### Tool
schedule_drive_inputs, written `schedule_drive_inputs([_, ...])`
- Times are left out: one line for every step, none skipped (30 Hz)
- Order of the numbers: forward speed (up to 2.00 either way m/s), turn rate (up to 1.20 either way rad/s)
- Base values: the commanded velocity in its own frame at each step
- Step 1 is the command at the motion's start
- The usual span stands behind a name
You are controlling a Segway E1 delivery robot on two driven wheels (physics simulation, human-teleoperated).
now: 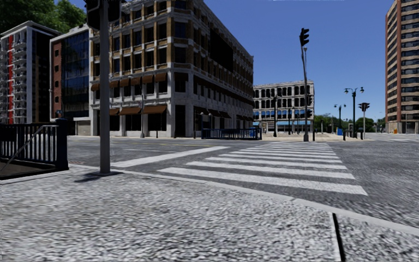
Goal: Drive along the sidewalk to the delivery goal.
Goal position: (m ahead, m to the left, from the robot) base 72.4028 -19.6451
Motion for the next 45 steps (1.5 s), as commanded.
schedule_drive_inputs([2.0, -0.32])
schedule_drive_inputs([2.0, -0.33])
schedule_drive_inputs([2.0, -0.34])
schedule_drive_inputs([2.0, -0.34])
schedule_drive_inputs([2.0, -0.34])
schedule_drive_inputs([2.0, -0.34])
schedule_drive_inputs([2.0, -0.34])
schedule_drive_inputs([2.0, -0.38])
schedule_drive_inputs([2.0, -0.44])
schedule_drive_inputs([2.0, -0.44])
schedule_drive_inputs([2.0, -0.46])
schedule_drive_inputs([2.0, -0.48])
schedule_drive_inputs([2.0, -0.48])
schedule_drive_inputs([2.0, -0.48])
schedule_drive_inputs([2.0, -0.49])
schedule_drive_inputs([2.0, -0.49])
schedule_drive_inputs([2.0, -0.49])
schedule_drive_inputs([2.0, -0.5])
schedule_drive_inputs([2.0, -0.51])
schedule_drive_inputs([2.0, -0.51])
schedule_drive_inputs([2.0, -0.51])
schedule_drive_inputs([2.0, -0.51])
schedule_drive_inputs([2.0, -0.51])
schedule_drive_inputs([2.0, -0.51])
schedule_drive_inputs([2.0, -0.51])
schedule_drive_inputs([2.0, -0.51])
schedule_drive_inputs([2.0, -0.51])
schedule_drive_inputs([2.0, -0.36])
schedule_drive_inputs([2.0, -0.36])
schedule_drive_inputs([2.0, -0.06])
schedule_drive_inputs([2.0, 0.0])
schedule_drive_inputs([2.0, 0.0])
schedule_drive_inputs([2.0, 0.0])
schedule_drive_inputs([2.0, 0.0])
schedule_drive_inputs([2.0, 0.0])
schedule_drive_inputs([2.0, 0.0])
schedule_drive_inputs([2.0, 0.0])
schedule_drive_inputs([2.0, 0.0])
schedule_drive_inputs([2.0, -0.07])
schedule_drive_inputs([2.0, -0.07])
schedule_drive_inputs([2.0, -0.28])
schedule_drive_inputs([2.0, -0.46])
schedule_drive_inputs([2.0, -0.52])
schedule_drive_inputs([2.0, -0.52])
schedule_drive_inputs([2.0, -0.54])
